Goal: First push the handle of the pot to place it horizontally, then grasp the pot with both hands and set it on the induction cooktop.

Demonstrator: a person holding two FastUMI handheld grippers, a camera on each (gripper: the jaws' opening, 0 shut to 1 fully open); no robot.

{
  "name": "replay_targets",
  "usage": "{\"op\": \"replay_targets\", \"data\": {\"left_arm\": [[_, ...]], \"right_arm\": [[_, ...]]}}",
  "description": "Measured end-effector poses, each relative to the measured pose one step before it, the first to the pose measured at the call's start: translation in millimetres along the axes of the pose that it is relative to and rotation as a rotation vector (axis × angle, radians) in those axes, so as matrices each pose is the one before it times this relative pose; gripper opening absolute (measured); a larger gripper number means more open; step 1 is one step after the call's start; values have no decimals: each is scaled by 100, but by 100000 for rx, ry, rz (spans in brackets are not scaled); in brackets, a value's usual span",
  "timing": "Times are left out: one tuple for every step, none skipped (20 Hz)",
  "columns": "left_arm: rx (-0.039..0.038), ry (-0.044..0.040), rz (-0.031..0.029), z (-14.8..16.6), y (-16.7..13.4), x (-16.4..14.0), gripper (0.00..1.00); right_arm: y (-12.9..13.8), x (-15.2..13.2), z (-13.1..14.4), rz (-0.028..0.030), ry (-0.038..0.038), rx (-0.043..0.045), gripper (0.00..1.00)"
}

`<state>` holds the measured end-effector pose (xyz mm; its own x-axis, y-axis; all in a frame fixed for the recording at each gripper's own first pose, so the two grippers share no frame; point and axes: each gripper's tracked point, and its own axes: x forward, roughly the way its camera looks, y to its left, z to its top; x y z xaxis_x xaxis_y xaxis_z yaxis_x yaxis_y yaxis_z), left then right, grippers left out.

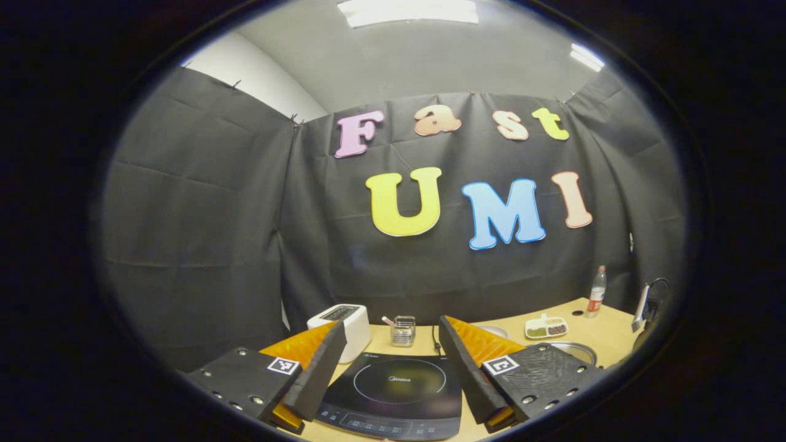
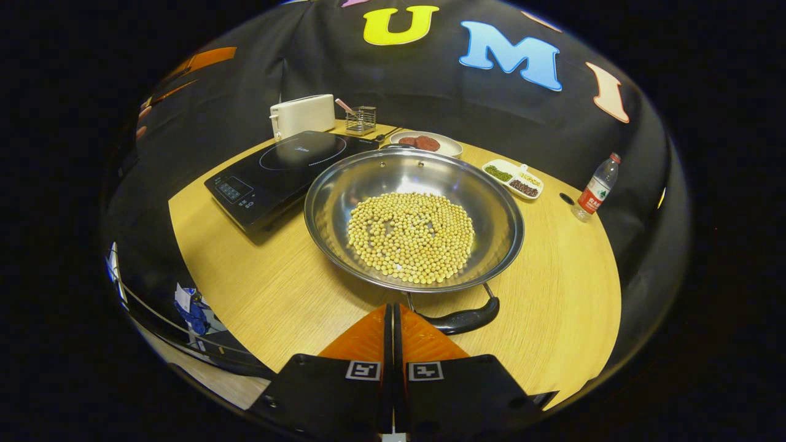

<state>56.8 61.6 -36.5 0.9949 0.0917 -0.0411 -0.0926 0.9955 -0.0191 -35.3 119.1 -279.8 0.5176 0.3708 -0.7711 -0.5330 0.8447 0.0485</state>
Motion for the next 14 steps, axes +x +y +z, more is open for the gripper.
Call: {"op": "replay_targets", "data": {"left_arm": [[153,-132,-294,-20,-361,191,91],[167,-155,-260,89,-301,289,90],[71,-55,-327,92,-364,216,90],[-47,24,-405,-61,-254,271,92],[-73,78,-401,1,-350,225,90],[91,178,-421,-146,-384,254,90],[209,232,-300,-67,-248,277,90],[138,107,-329,-99,-286,149,92],[25,136,-494,-13,-316,282,91],[62,168,-480,-170,-335,330,90],[139,123,-497,-2,-309,154,90],[225,206,-377,-107,-296,247,91],[89,263,-363,-66,-261,290,91],[-46,113,-303,-29,-334,208,91]], "right_arm": [[-115,109,22,275,61,286,2],[-179,-28,-24,-157,29,-143,2],[-309,-15,-18,-291,156,-287,2],[-244,68,-43,-271,178,-116,2],[-311,41,12,-333,306,359,2],[-205,113,-76,-343,297,755,2],[-356,18,-13,-295,434,1020,0],[-357,-39,-156,-445,211,952,2],[-407,-12,42,-641,123,686,2],[-394,9,-123,-721,119,509,0],[-413,-2,16,-614,76,427,0],[-501,107,20,-612,88,394,2],[-479,63,36,-667,42,423,2],[-410,24,-61,-555,-26,458,2]]}}
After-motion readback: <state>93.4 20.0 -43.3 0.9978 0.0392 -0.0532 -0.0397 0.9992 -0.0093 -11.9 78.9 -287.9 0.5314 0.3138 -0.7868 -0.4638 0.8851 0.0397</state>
